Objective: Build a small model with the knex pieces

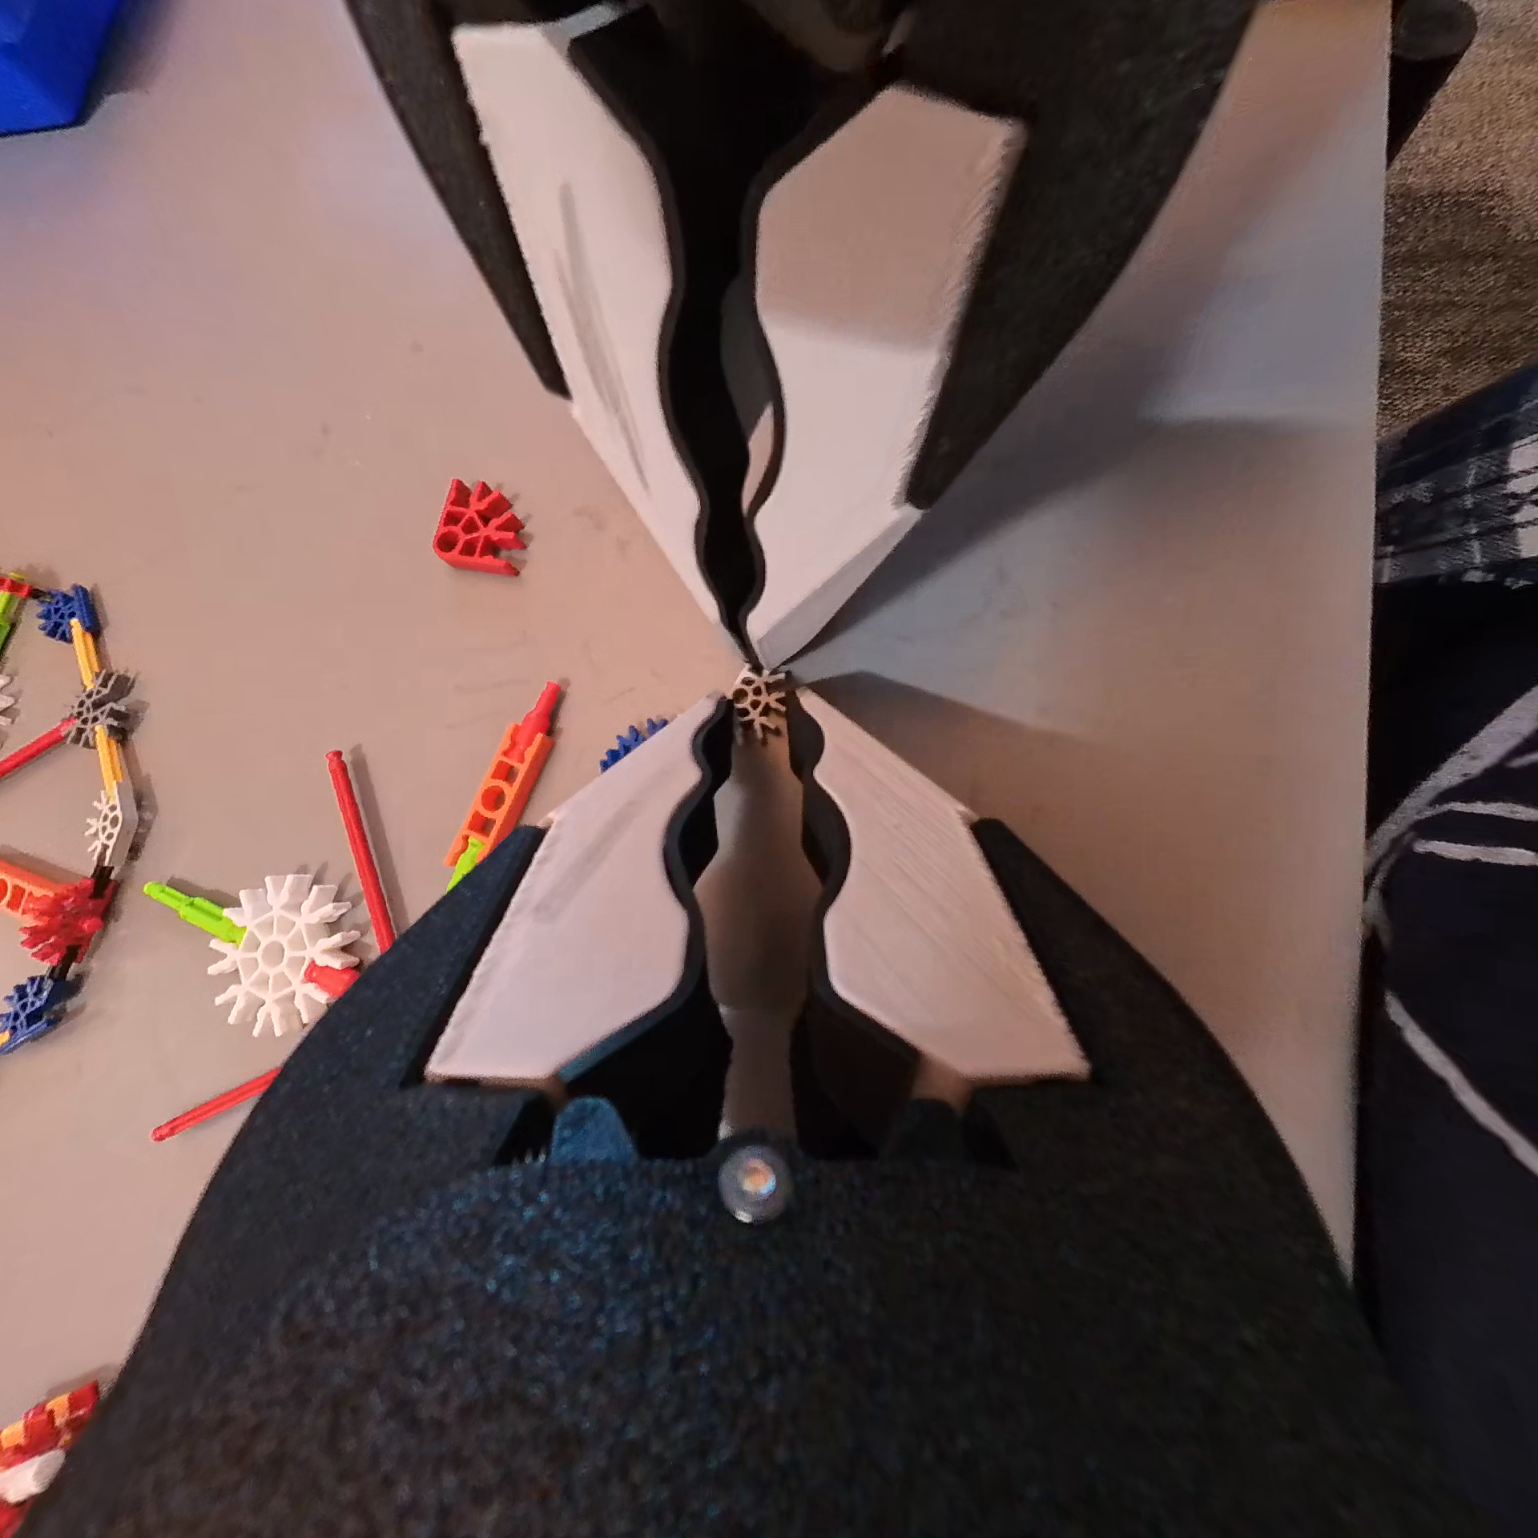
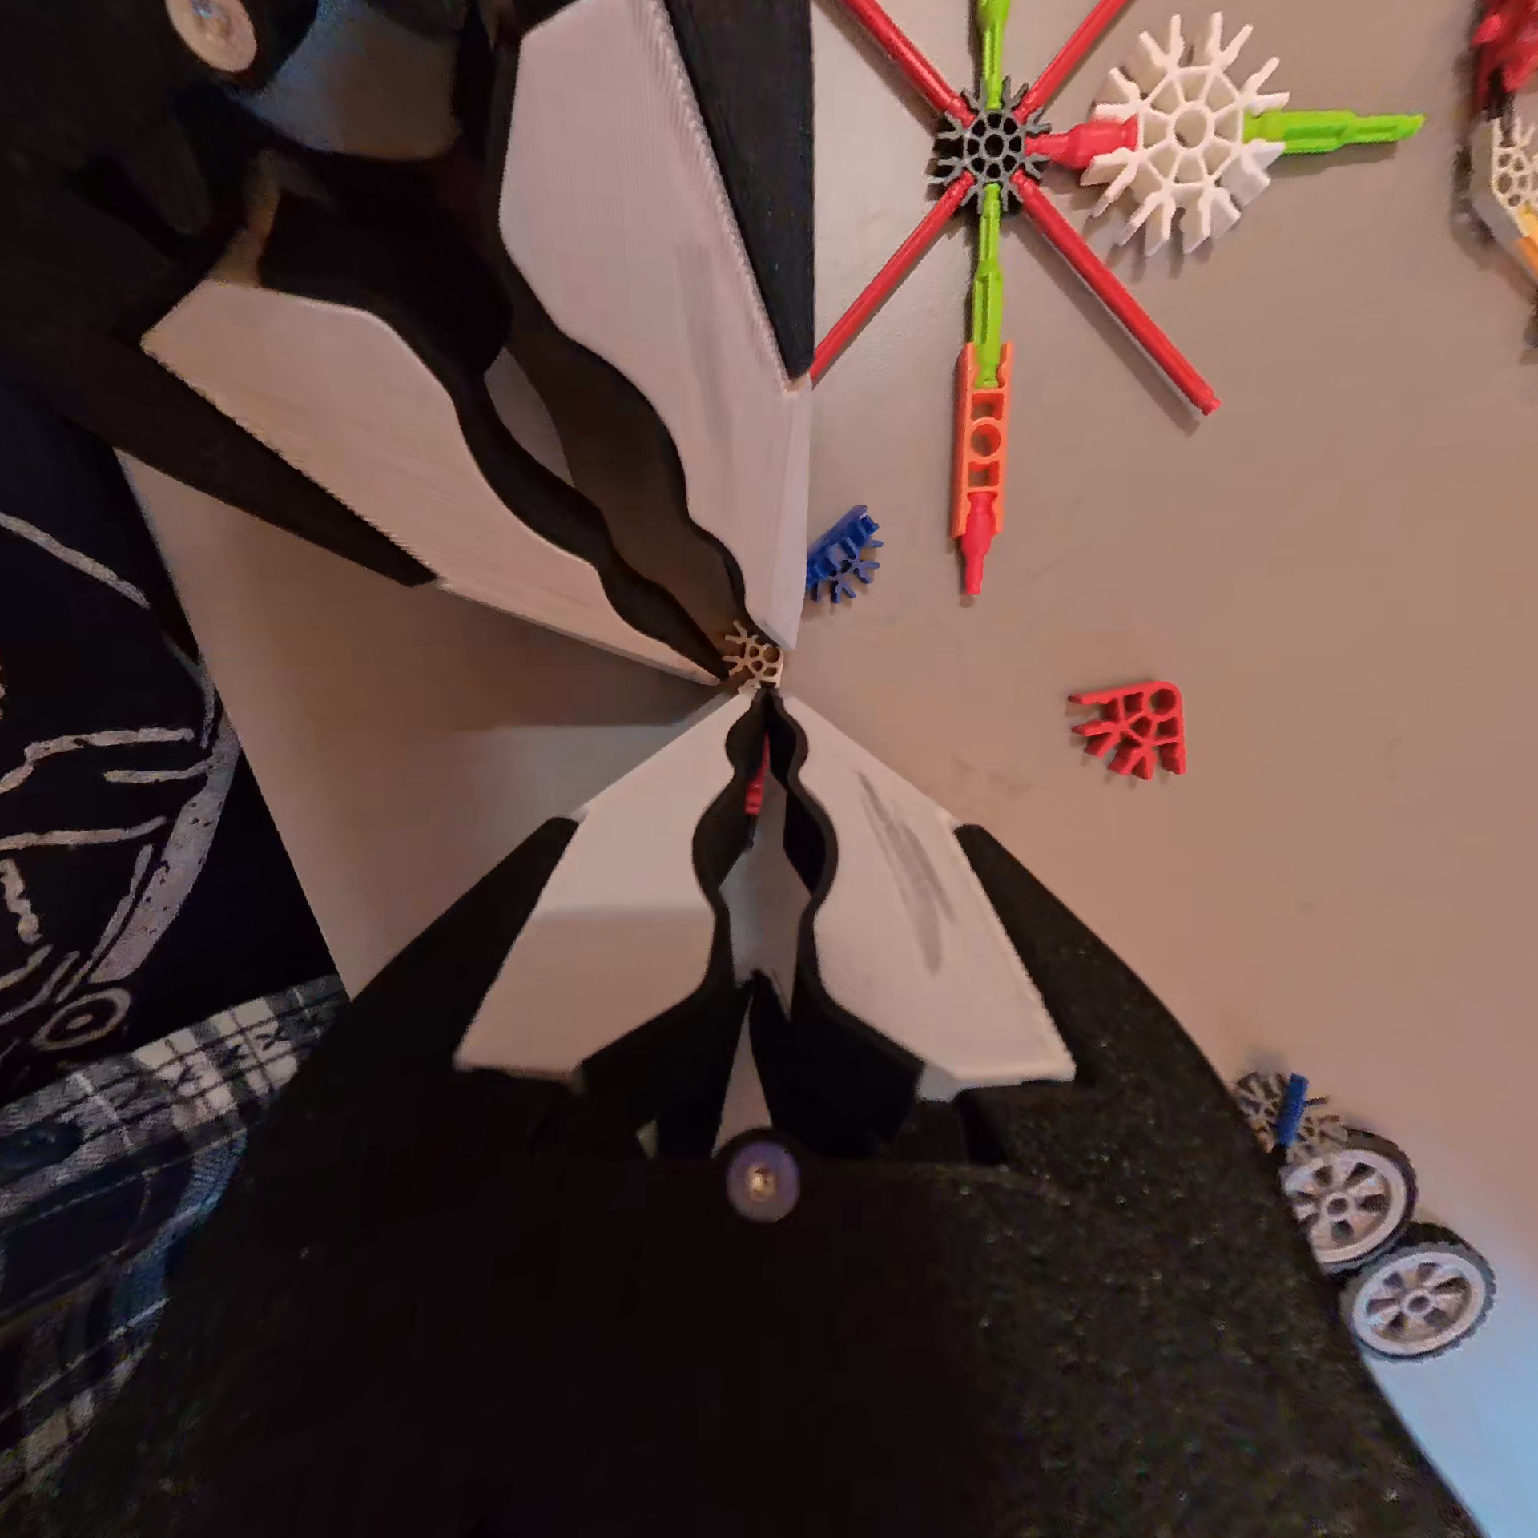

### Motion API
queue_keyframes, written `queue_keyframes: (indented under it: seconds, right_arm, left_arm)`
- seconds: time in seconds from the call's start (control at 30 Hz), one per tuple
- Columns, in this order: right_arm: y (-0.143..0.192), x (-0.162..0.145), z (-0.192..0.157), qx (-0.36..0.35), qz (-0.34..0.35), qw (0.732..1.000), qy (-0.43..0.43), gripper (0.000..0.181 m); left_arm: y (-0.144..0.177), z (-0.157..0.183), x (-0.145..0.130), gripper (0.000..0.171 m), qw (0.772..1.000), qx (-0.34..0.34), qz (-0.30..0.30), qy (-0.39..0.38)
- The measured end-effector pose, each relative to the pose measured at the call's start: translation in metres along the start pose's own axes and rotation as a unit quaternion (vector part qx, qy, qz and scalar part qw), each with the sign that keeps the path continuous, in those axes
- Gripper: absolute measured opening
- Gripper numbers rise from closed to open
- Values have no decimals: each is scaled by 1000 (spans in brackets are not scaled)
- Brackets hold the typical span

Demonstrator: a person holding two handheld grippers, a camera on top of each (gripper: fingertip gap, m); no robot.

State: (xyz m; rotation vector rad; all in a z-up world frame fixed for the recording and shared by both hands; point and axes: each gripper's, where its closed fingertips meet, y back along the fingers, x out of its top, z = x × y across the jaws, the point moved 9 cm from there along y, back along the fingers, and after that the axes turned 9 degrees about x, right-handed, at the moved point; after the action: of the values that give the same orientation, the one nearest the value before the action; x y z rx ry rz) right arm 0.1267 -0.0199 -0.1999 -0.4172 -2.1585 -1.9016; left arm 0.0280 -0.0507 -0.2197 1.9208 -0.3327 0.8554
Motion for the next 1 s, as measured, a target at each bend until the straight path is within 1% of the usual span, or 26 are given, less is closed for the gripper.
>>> queue_keyframes:
  seconds: [0.23, 0.33, 0.4, 0.5, 0.63, 0.7, 0.8, 1.0]
  right_arm:
    - [-1, 13, 5, 25, -74, 997, 24, 0]
    - [-2, 18, 4, 19, -104, 994, 35, 0]
    - [-2, 17, 6, 29, -90, 995, 26, 0]
    - [0, 8, 11, 54, -32, 998, -5, 0]
    - [3, 5, 11, 50, 10, 998, -23, 0]
    - [8, 4, 14, 41, 20, 999, -25, 0]
    - [14, 4, 17, 48, 29, 998, -26, 0]
    - [1, 4, 14, 61, 3, 998, -15, 0]
  left_arm:
    - [-1, 1, 0, 12, 1000, -2, 3, -5]
    - [-1, 2, 0, 12, 1000, -1, 4, -6]
    - [-1, 2, 0, 12, 1000, -1, 5, -6]
    - [0, 2, 0, 12, 1000, 1, 7, -6]
    - [-1, 2, 0, 12, 1000, -1, 8, -6]
    - [-1, 2, 0, 12, 1000, -3, 8, -4]
    - [-1, 2, 0, 12, 1000, -5, 8, -2]
    - [-2, 2, 1, 12, 1000, -8, 8, 1]
